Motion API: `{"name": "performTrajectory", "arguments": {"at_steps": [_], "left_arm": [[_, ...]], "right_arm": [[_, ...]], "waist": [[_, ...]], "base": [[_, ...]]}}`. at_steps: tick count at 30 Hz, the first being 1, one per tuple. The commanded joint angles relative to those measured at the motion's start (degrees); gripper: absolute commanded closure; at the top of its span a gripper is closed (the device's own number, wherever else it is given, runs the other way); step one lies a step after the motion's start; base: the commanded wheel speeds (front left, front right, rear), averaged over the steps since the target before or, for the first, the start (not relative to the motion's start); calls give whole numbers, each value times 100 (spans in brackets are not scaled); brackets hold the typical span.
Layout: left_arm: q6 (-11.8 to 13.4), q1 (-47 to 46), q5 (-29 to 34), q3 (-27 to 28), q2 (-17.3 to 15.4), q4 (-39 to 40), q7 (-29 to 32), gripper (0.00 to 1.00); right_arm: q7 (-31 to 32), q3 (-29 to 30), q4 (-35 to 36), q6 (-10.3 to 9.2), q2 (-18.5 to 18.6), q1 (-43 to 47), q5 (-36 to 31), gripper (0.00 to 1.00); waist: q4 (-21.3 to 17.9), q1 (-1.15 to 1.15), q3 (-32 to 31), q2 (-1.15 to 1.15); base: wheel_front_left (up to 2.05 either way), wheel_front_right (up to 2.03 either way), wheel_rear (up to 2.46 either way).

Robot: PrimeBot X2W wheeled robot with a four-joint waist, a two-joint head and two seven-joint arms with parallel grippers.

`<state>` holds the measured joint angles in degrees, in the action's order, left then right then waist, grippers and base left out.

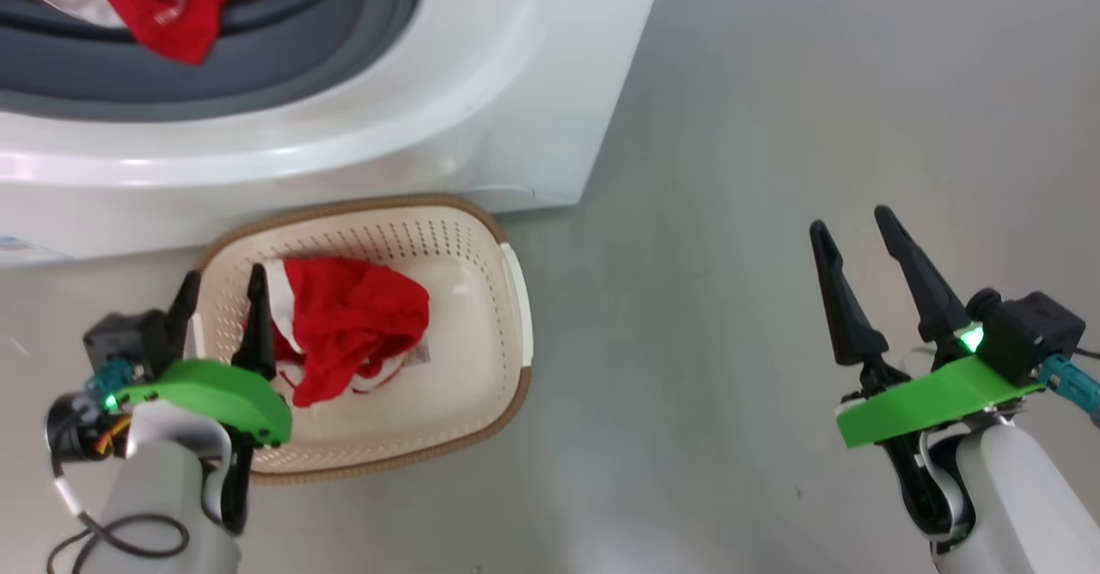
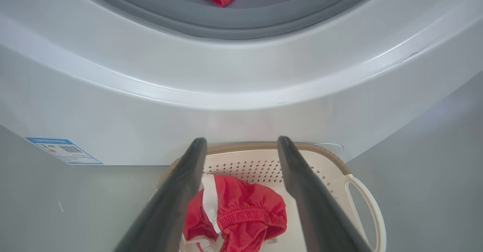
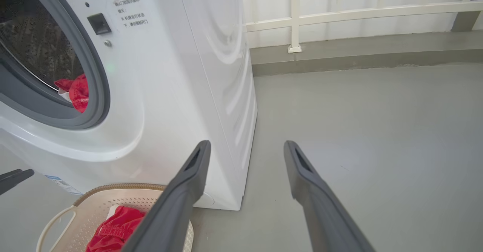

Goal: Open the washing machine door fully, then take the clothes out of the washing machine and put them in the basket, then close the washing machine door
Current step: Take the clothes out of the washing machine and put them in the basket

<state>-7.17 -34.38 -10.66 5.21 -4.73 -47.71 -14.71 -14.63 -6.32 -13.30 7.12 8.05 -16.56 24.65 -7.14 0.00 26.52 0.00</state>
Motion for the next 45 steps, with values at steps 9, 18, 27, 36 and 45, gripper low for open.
{"name": "performTrajectory", "arguments": {"at_steps": [9, 18, 27, 36, 45], "left_arm": [[-31, 765, -8, 29, -71, 847, -29, 0], [-31, 1367, -32, -87, -39, 1571, -29, 0], [-31, 2101, 55, -53, -34, 2374, -29, 0], [-32, 2863, 115, 114, 52, 3106, -29, 0], [-32, 3404, 183, 265, 122, 3657, -29, 0]], "right_arm": [[-37, -34, 50, 36, 177, 523, 13, 0], [-37, -3, 17, 36, 284, 871, 12, 0], [-37, 24, 7, 36, 345, 1277, 7, 0], [-37, 99, 59, 36, 386, 1664, 5, 0], [-37, 164, 116, 36, 417, 1895, -6, 0]], "waist": [[299, 0, -876, 0], [422, 0, -1394, 0], [482, 0, -1881, 0], [505, 0, -2234, 0], [539, 0, -2354, 0]], "base": [[0, 0, 0], [0, 0, 0], [0, 0, 0], [0, 0, 0], [0, 0, 0]]}}
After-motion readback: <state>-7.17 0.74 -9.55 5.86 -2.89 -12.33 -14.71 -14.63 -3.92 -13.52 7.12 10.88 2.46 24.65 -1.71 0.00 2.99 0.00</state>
